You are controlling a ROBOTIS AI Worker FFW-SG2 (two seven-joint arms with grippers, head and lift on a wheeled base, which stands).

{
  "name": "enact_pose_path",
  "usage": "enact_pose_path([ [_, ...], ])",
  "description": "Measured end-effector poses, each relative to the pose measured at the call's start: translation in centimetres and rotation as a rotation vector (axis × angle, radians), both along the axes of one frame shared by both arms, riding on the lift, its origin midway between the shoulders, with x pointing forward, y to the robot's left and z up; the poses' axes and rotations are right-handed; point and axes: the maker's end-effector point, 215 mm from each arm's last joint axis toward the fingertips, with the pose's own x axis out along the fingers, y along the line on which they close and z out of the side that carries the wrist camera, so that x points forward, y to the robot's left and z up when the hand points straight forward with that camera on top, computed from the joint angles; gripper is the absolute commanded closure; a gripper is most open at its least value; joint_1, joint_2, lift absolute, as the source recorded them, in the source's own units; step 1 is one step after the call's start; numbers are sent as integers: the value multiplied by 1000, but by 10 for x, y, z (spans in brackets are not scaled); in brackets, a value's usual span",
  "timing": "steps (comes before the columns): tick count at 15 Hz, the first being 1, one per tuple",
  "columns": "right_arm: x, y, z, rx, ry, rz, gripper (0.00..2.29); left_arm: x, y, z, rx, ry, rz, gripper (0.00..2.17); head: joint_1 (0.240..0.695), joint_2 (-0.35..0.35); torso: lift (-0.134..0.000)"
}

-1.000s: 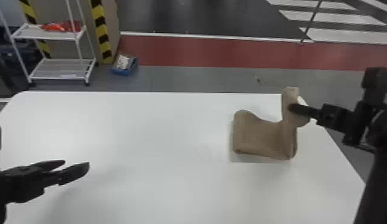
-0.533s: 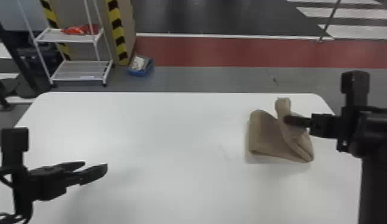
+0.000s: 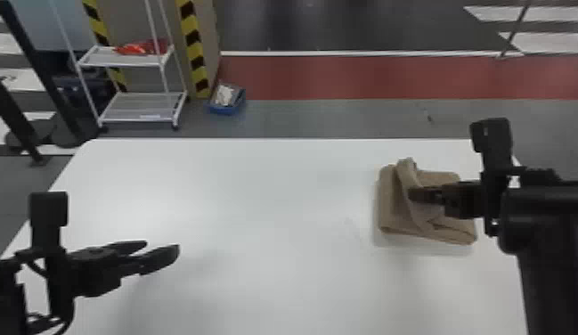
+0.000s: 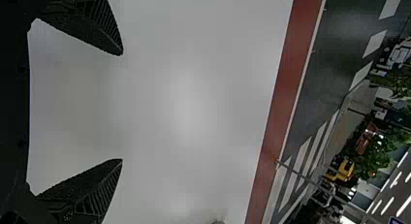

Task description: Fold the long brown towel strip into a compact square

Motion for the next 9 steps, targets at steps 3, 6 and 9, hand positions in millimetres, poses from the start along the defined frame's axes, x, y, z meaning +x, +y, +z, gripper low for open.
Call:
enact_pose_path([
  [3,-8,19,-14,0,16,49,-2,-2,1,-2,-2,5,3,100,695,53,-125],
  [6,-12,38,-9,42,-35,106,53,-2,3,-4,-3,9,6,100,695,82,-125],
  [9,1,16,24,82,-141,44,437,-2,2,-4,-5,10,4,100,695,70,-125],
])
